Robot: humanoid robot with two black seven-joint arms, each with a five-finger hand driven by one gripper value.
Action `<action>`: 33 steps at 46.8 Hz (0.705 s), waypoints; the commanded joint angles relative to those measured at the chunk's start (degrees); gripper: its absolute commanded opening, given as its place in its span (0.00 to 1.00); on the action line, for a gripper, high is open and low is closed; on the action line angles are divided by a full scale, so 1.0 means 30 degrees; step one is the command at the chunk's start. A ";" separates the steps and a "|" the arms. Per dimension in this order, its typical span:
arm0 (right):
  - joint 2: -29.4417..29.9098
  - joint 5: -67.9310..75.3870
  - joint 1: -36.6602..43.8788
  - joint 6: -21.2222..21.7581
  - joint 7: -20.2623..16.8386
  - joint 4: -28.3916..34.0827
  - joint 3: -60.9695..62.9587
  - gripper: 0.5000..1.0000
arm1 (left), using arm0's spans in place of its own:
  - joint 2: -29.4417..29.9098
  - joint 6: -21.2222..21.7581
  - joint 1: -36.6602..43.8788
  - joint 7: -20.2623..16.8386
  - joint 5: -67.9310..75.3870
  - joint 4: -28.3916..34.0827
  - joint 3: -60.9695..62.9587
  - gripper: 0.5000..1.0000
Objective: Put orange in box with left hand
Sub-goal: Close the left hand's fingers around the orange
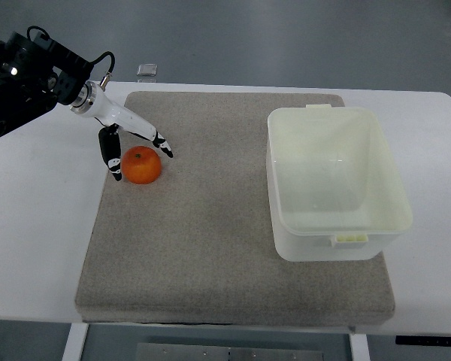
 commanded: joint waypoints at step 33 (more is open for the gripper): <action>0.0000 0.0000 0.0000 0.0000 0.0000 0.0000 0.0000 0.85 | -0.0073 0.1643 0.0076 0.0000 0.0635 -0.0467 -0.0021 0.99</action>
